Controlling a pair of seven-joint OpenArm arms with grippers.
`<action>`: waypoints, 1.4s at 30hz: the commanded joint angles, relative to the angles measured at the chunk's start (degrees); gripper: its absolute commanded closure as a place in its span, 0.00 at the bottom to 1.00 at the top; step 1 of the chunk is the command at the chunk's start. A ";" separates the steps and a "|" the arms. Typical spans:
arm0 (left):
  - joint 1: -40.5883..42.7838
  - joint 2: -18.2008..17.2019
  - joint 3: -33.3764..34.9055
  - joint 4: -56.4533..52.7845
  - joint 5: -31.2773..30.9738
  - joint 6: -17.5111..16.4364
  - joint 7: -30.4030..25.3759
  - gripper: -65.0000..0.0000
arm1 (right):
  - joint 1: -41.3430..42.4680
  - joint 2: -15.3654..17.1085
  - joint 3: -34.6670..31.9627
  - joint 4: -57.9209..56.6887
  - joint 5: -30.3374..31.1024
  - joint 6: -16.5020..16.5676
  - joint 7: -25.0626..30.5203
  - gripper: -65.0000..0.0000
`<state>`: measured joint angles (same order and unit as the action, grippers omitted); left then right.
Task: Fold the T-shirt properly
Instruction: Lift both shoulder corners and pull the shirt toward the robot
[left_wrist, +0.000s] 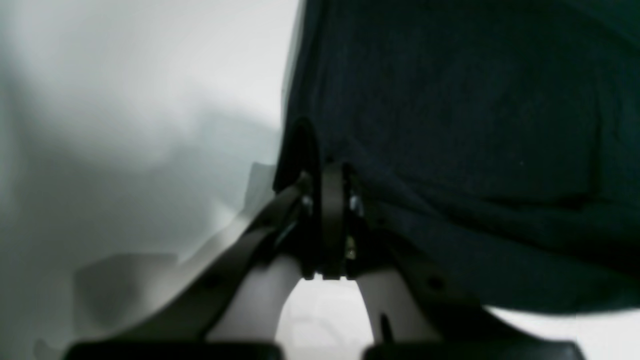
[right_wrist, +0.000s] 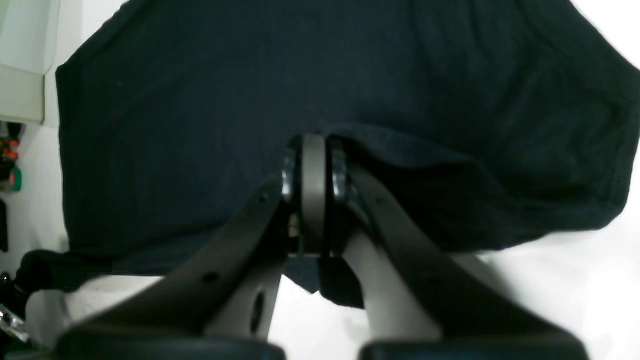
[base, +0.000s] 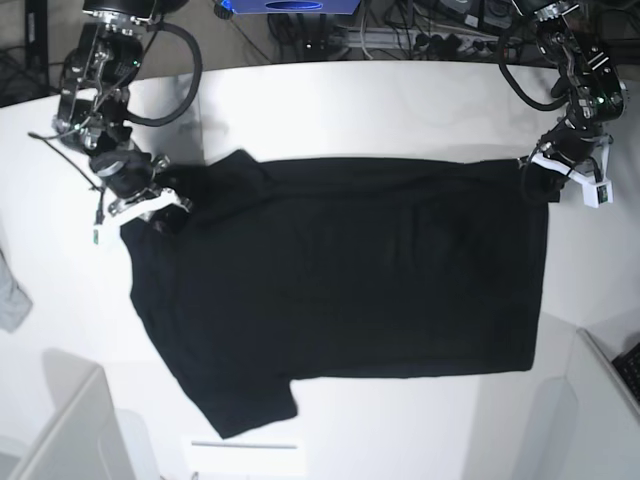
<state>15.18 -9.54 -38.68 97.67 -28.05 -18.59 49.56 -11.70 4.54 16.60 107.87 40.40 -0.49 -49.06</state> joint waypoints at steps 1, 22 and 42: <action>-1.16 -0.88 -0.31 1.01 -0.30 -0.18 -1.25 1.00 | 1.37 0.43 0.15 0.30 0.70 0.18 1.28 1.00; -6.61 -1.05 -0.23 0.84 -0.21 2.63 -1.17 1.00 | 13.51 0.70 -0.20 -12.53 0.61 0.18 1.37 1.00; -12.41 -1.14 -0.23 -4.17 3.75 2.90 -1.17 1.00 | 21.59 1.40 -0.29 -21.68 0.61 0.18 1.72 1.00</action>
<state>3.27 -9.82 -38.65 92.53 -24.01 -15.81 49.56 8.56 5.48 16.23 85.12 40.25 -0.51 -48.42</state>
